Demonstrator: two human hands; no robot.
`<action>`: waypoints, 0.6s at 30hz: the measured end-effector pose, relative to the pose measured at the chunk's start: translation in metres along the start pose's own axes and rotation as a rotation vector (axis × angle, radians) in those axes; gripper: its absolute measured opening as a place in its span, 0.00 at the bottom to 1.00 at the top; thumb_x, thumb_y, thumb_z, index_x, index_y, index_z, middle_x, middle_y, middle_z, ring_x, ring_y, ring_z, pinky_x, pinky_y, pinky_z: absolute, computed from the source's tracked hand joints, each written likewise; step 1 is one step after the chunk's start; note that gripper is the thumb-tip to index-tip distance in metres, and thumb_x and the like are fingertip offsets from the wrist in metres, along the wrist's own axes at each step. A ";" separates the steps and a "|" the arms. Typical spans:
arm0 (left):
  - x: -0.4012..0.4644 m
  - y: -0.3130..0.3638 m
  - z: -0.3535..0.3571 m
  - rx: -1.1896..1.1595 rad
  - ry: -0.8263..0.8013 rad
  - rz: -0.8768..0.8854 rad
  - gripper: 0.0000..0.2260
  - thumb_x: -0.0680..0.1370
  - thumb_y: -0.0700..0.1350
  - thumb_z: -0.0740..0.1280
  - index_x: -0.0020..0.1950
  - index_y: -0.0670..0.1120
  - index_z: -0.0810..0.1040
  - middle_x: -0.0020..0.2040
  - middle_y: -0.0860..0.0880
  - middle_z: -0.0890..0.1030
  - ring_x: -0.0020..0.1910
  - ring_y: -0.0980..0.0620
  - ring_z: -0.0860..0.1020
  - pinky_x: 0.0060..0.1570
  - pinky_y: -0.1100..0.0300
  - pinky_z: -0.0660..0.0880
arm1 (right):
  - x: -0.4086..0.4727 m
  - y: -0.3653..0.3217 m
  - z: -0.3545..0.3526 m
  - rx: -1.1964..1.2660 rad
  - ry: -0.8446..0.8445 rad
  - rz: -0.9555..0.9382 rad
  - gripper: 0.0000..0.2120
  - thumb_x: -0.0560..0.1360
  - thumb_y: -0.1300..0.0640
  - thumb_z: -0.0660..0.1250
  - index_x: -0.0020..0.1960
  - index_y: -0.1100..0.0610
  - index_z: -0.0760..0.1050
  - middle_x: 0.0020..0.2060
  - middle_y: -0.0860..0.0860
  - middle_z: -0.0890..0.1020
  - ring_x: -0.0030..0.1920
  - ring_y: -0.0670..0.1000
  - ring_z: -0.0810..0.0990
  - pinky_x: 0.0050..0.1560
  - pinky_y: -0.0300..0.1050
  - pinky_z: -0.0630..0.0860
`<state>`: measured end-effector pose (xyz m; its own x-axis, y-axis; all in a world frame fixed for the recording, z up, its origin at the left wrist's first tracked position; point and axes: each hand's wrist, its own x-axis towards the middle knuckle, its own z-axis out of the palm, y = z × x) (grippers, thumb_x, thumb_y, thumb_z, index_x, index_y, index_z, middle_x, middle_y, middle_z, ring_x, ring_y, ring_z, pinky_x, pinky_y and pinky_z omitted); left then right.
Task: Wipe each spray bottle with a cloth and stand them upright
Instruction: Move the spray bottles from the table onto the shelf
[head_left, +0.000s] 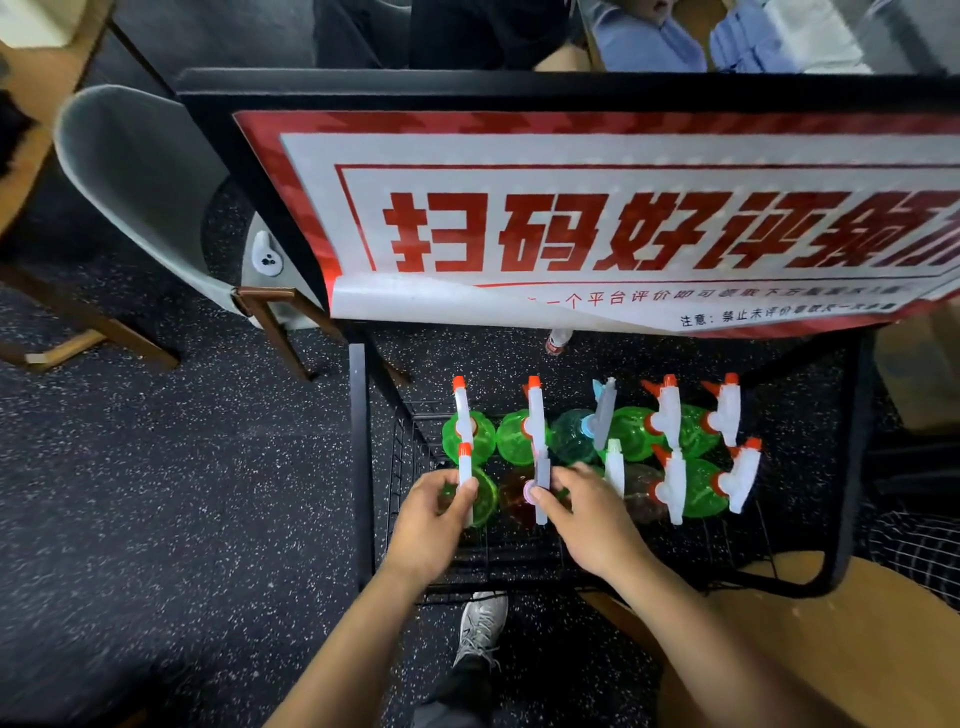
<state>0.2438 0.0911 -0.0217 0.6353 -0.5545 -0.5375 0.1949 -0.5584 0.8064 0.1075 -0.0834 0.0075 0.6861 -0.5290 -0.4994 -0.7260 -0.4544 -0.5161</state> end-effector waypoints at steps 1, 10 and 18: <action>-0.001 -0.001 -0.001 0.010 0.004 0.001 0.08 0.84 0.54 0.68 0.53 0.52 0.81 0.42 0.49 0.81 0.30 0.62 0.73 0.35 0.61 0.69 | -0.001 -0.001 -0.001 -0.010 0.003 0.004 0.19 0.84 0.39 0.61 0.63 0.51 0.81 0.50 0.46 0.75 0.50 0.48 0.74 0.50 0.45 0.69; -0.013 -0.002 -0.006 -0.020 0.037 0.077 0.08 0.82 0.53 0.71 0.60 0.54 0.79 0.50 0.47 0.84 0.35 0.61 0.79 0.37 0.65 0.74 | -0.017 -0.003 -0.006 0.014 0.017 0.021 0.22 0.82 0.38 0.62 0.70 0.49 0.77 0.53 0.45 0.76 0.54 0.46 0.75 0.53 0.44 0.71; -0.039 0.023 -0.004 0.148 0.186 0.239 0.14 0.79 0.55 0.74 0.61 0.52 0.76 0.54 0.48 0.77 0.50 0.54 0.78 0.52 0.66 0.74 | -0.059 0.014 -0.020 0.158 0.064 -0.037 0.23 0.81 0.44 0.68 0.74 0.51 0.75 0.56 0.45 0.76 0.54 0.45 0.78 0.60 0.45 0.74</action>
<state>0.2270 0.1024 0.0185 0.7777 -0.5664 -0.2726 -0.0782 -0.5175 0.8521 0.0565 -0.0727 0.0436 0.7042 -0.5607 -0.4355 -0.6807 -0.3587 -0.6388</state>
